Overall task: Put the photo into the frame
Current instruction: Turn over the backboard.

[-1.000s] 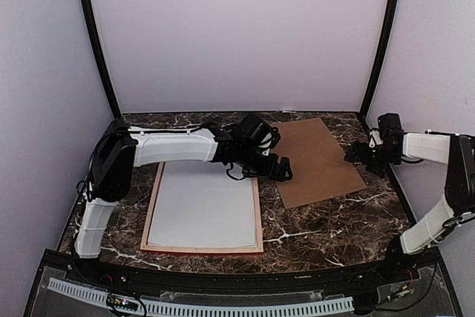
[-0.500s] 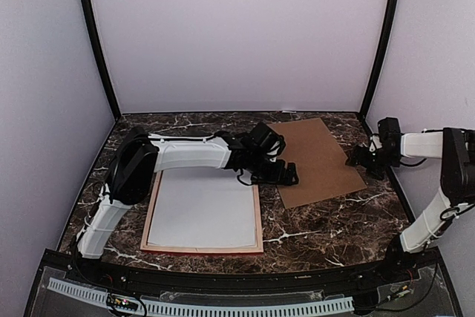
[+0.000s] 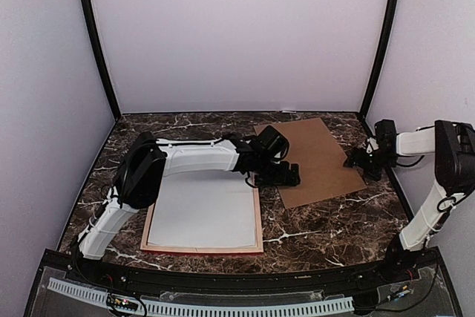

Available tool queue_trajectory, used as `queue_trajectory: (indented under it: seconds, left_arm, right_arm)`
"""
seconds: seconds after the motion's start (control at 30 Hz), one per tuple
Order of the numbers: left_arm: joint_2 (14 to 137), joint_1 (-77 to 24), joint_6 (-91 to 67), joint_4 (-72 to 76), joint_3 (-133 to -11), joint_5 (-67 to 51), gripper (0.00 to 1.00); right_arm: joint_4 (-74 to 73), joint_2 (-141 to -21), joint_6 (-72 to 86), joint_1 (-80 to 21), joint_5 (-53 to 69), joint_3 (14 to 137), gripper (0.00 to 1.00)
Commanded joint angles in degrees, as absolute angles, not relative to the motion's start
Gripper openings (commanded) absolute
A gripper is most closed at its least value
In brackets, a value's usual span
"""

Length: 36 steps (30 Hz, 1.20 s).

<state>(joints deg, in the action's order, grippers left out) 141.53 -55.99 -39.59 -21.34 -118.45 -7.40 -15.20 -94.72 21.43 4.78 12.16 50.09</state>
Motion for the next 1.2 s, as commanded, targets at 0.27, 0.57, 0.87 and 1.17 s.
queue_trajectory:
  seconds: [0.27, 0.57, 0.87, 1.17]
  left_arm:
    - [140.1, -57.92, -40.79, -29.15, -116.61, 0.26, 0.98]
    - [138.04, -57.42, -40.8, -27.06, -112.32, 2.1, 0.98]
    - [142.08, -57.43, -43.1, -22.77, -113.72, -5.97, 0.98]
    - [140.69, -57.84, -44.63, -20.37, -111.66, -9.71, 0.98]
  right_arm:
    - [-13.72, -94.53, 21.39, 5.1, 16.11, 48.52, 0.89]
    - [-12.49, -94.75, 21.71, 4.93, 18.72, 47.14, 0.88]
    - [-11.51, -93.07, 22.16, 4.54, 22.97, 44.36, 0.86]
    - [-12.25, -86.14, 23.0, 4.48, 30.65, 40.58, 0.78]
